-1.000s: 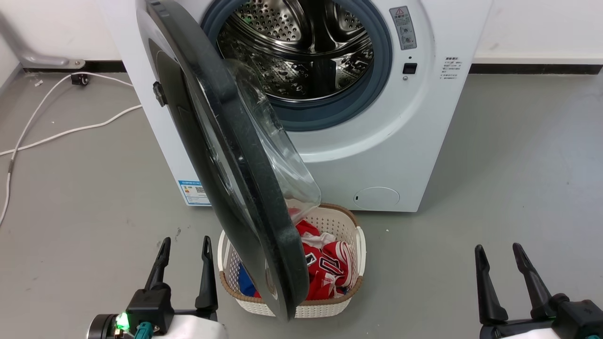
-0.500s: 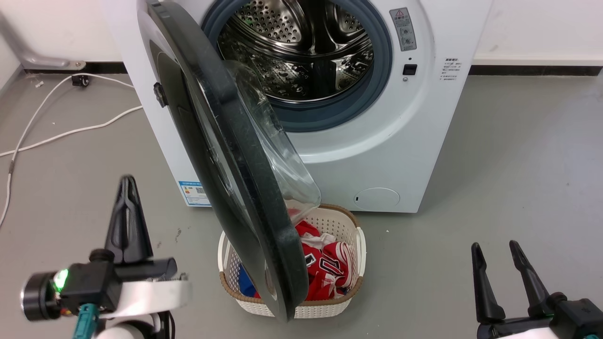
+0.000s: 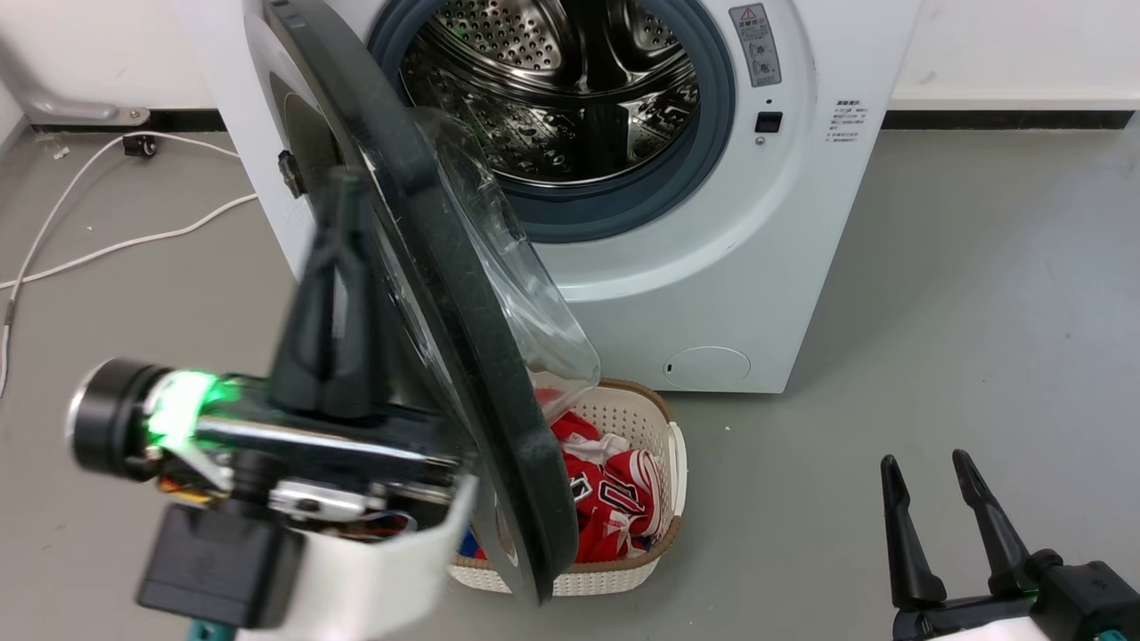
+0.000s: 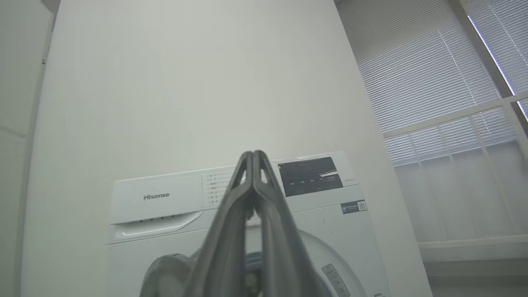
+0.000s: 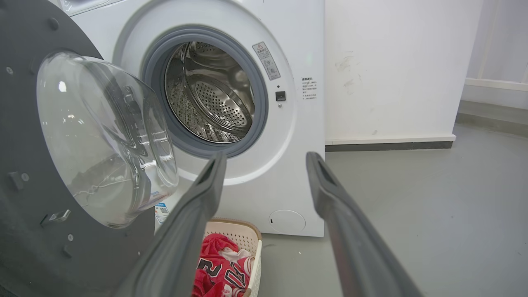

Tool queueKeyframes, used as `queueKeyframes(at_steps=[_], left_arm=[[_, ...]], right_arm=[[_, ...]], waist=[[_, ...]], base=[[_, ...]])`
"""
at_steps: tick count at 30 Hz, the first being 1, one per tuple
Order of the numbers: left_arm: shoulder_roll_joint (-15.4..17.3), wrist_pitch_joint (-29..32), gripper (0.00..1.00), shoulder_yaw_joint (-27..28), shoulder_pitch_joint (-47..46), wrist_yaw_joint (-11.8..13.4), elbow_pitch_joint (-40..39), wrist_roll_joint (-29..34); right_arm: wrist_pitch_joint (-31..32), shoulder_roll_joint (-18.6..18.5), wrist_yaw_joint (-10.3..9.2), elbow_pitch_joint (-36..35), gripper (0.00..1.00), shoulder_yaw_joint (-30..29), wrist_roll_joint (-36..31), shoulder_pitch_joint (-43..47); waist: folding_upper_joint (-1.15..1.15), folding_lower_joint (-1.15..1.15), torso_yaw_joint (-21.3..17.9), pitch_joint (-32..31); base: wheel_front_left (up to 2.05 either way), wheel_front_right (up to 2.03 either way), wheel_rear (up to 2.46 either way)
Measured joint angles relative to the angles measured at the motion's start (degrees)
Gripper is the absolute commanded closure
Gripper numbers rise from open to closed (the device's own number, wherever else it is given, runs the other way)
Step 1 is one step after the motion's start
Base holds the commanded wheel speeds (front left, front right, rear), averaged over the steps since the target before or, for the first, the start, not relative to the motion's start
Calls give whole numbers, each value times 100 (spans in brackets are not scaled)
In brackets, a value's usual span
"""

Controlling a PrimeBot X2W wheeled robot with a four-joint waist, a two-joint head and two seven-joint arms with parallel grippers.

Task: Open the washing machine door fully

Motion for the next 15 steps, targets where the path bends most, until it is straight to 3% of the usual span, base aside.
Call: queueKeyframes(at_steps=[5, 15], left_arm=[[-25, -1, 100, -969, -263, -156, -151, 40], [-42, -1, 100, -1940, -252, -280, 202, -21]], right_arm=[[0, 0, 0, 11, 0, 52, 1, -7], [0, 0, 0, 21, 0, 96, -18, -21]], waist=[[0, 0, -31, 10], [0, 0, -33, 20]], base=[[0, 0, 0], [0, 0, 0]])
